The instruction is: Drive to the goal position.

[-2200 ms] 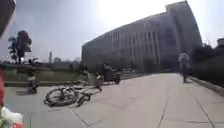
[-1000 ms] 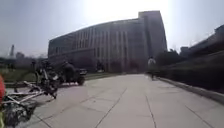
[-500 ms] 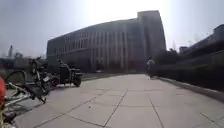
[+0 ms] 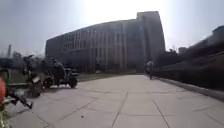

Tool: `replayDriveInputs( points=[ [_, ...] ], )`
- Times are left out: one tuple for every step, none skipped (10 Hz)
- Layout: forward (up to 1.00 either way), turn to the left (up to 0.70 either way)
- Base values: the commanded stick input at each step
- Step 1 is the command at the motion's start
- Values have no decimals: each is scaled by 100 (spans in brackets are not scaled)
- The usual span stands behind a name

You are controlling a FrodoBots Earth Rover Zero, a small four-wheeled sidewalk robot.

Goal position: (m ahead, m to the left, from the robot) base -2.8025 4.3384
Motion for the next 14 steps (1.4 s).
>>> replayDriveInputs(
  points=[
    [70,0],
    [70,0],
    [70,0],
    [70,0],
    [70,0],
    [70,0],
    [70,0],
    [70,-17],
    [70,-35],
    [70,-35],
    [70,-35],
    [70,-22],
    [70,0],
    [70,0]
  ],
)
